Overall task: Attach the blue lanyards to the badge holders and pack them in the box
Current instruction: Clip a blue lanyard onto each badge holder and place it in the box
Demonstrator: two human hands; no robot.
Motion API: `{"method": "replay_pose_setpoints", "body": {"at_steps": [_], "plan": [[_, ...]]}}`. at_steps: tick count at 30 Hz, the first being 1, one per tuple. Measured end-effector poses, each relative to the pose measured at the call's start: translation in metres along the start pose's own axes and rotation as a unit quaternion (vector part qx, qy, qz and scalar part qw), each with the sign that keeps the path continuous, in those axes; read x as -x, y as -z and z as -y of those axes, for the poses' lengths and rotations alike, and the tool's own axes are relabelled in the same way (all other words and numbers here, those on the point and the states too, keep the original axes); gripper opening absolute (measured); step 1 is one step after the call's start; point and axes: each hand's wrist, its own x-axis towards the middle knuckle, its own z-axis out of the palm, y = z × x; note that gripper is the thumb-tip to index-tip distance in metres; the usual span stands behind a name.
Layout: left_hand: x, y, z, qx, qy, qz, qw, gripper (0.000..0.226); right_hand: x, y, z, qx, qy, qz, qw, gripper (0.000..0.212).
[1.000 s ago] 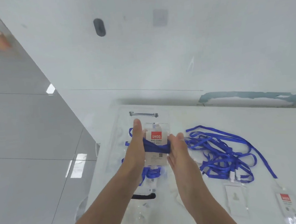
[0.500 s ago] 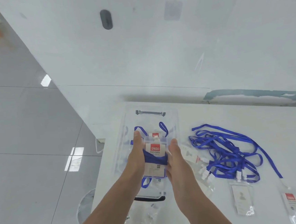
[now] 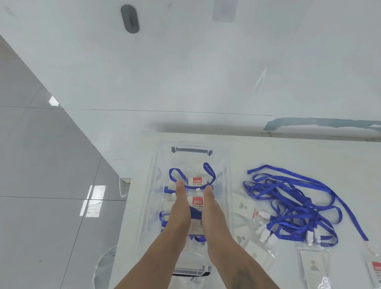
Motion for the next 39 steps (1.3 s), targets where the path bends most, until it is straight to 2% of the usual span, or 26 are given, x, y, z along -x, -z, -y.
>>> {"method": "replay_pose_setpoints", "body": {"at_steps": [4, 6, 10, 15, 22, 24, 26, 30, 36, 39], "plan": [[-0.004, 0.0, -0.002, -0.009, 0.005, -0.011, 1.0, 0.059, -0.001, -0.003, 0.001, 0.008, 0.001, -0.009, 1.0, 0.053], [-0.004, 0.0, -0.003, -0.023, 0.004, -0.013, 1.0, 0.057, 0.002, -0.005, 0.002, 0.015, -0.007, -0.01, 1.0, 0.06], [-0.001, 0.002, -0.008, -0.035, 0.005, -0.004, 0.999, 0.044, -0.01, -0.011, -0.008, 0.033, -0.003, -0.028, 0.999, 0.108], [-0.001, 0.003, -0.008, -0.039, 0.009, -0.009, 0.999, 0.045, 0.0, -0.012, -0.003, 0.045, 0.001, -0.028, 0.999, 0.083], [0.01, 0.002, -0.009, -0.047, -0.022, -0.002, 0.999, 0.042, 0.026, 0.005, 0.014, -0.011, 0.008, 0.007, 1.0, 0.054], [0.012, 0.004, -0.007, -0.049, -0.03, -0.001, 0.998, 0.041, 0.034, 0.01, 0.016, -0.026, 0.01, 0.02, 0.999, 0.051], [0.018, 0.007, -0.007, -0.068, -0.047, 0.013, 0.997, 0.039, 0.043, 0.014, 0.018, -0.035, 0.014, 0.028, 0.999, 0.049], [0.033, 0.013, -0.015, -0.116, -0.083, 0.03, 0.989, 0.035, 0.066, 0.029, 0.02, -0.046, 0.056, 0.033, 0.997, 0.025], [0.051, 0.026, -0.025, -0.094, -0.158, 0.065, 0.981, 0.03, 0.09, 0.064, 0.01, -0.091, 0.152, -0.012, 0.984, 0.033], [0.064, 0.024, -0.026, -0.077, -0.187, 0.084, 0.976, 0.031, 0.095, 0.093, 0.007, -0.113, 0.187, -0.035, 0.975, 0.024]]}}
